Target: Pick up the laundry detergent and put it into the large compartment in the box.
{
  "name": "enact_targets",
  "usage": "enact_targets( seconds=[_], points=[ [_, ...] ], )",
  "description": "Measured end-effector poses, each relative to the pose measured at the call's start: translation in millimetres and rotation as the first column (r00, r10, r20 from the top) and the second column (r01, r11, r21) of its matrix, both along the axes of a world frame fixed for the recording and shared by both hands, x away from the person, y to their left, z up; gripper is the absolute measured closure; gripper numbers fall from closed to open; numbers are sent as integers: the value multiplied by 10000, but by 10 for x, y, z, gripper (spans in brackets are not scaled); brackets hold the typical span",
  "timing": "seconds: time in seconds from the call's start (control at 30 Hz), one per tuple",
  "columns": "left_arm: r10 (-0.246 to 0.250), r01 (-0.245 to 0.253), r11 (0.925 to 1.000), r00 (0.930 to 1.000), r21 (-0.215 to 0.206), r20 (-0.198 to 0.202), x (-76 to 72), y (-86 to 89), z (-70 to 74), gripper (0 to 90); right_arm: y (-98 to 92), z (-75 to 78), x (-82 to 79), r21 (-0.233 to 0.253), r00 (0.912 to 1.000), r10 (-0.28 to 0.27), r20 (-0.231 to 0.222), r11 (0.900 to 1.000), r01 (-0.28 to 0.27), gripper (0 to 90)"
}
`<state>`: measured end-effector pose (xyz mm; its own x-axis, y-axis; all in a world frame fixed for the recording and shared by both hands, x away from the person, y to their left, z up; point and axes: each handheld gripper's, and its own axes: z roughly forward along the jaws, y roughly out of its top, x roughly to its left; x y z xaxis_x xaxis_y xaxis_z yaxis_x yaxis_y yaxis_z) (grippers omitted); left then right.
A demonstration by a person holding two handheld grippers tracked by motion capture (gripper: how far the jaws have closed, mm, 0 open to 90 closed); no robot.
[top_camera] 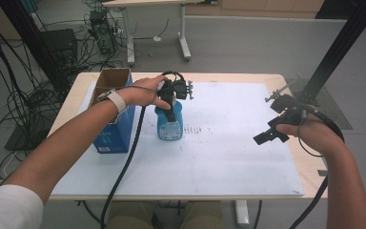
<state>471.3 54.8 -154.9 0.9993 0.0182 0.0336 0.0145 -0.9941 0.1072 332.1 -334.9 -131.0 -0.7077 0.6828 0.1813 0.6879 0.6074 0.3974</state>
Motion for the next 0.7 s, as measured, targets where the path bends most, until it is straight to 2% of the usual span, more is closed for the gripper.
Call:
enact_targets(
  seconds=[0.7],
  points=[
    [-21,21,10000,10000,17,3,2,-4,0,388,14,6,11,-21,10000,-2,-15,10000,2,67]
  ],
)
